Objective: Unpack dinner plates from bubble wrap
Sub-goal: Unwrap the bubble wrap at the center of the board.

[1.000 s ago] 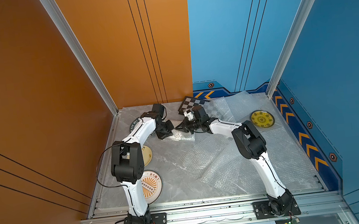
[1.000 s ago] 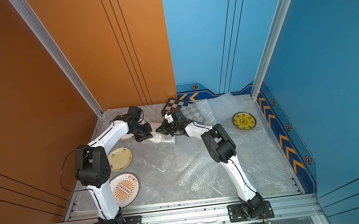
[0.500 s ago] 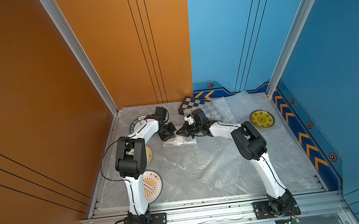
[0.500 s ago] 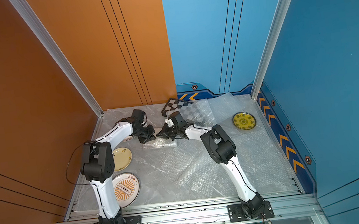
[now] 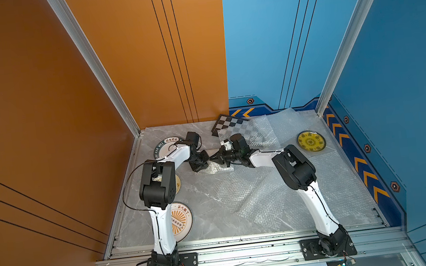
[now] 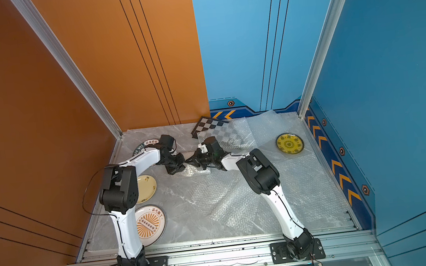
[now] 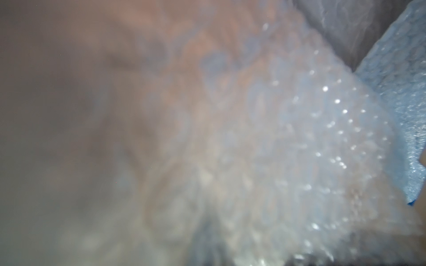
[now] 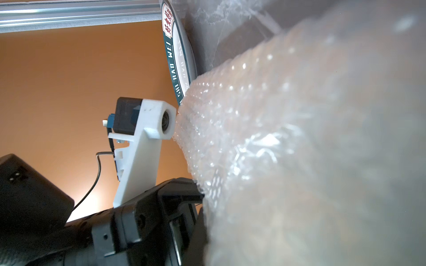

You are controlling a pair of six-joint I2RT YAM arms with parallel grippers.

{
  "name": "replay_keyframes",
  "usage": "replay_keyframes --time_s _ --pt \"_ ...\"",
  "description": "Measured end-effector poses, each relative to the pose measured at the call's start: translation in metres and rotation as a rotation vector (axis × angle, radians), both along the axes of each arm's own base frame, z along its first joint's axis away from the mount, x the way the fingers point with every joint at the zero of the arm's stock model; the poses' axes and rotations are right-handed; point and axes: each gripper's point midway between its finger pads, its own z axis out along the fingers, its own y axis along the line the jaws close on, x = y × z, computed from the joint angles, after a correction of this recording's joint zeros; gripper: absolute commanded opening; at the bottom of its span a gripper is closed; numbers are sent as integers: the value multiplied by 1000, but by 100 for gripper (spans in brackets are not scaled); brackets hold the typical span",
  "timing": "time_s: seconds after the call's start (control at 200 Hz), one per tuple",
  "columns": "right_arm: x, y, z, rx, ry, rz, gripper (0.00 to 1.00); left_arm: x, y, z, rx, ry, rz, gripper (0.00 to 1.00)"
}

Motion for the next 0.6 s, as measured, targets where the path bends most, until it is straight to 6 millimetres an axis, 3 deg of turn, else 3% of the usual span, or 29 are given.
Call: replay_keyframes --time_s 0.41,0.601 --pt "10 -12 10 120 91 -75 0 8 0 -4 48 -24 -21 0" --pt "28 -24 64 274 -1 -95 0 7 2 -5 63 -17 -19 0"
